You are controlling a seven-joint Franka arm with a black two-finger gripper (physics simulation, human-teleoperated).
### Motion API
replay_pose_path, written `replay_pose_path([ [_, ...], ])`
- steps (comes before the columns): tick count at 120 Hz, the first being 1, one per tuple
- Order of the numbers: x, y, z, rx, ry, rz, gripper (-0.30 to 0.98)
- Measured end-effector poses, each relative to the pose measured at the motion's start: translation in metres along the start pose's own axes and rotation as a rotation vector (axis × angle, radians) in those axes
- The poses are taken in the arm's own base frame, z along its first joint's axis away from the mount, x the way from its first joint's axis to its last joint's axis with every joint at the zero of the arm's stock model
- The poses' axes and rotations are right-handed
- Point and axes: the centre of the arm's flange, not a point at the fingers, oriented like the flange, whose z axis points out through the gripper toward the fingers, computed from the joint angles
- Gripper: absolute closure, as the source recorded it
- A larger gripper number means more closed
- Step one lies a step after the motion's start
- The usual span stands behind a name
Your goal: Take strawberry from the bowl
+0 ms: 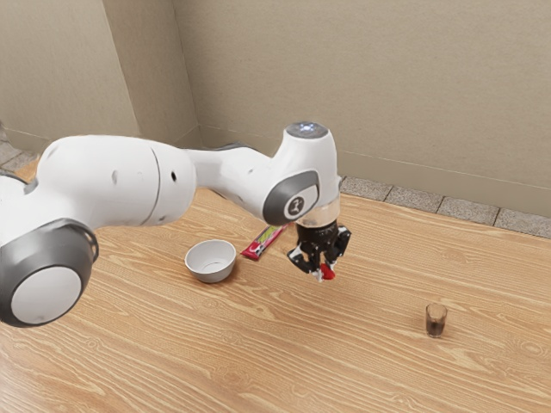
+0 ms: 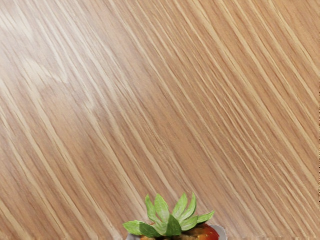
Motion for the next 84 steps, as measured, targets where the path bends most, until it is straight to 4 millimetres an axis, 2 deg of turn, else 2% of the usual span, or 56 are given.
replay_pose_path([
  [22,-0.019,0.007,0.014,0.01,-0.004,0.027,0.74],
  [45,-0.03,0.011,0.014,-0.004,-0.01,0.042,0.37],
  [52,-0.032,0.011,0.013,-0.01,-0.011,0.046,0.28],
  [62,-0.042,0.014,0.0,-0.029,-0.012,0.064,0.2],
  [72,-0.04,0.011,-0.031,-0.061,-0.014,0.084,0.14],
  [77,-0.036,0.006,-0.063,-0.077,-0.016,0.1,0.12],
  [84,-0.023,-0.006,-0.119,-0.103,0.009,0.143,0.1],
])
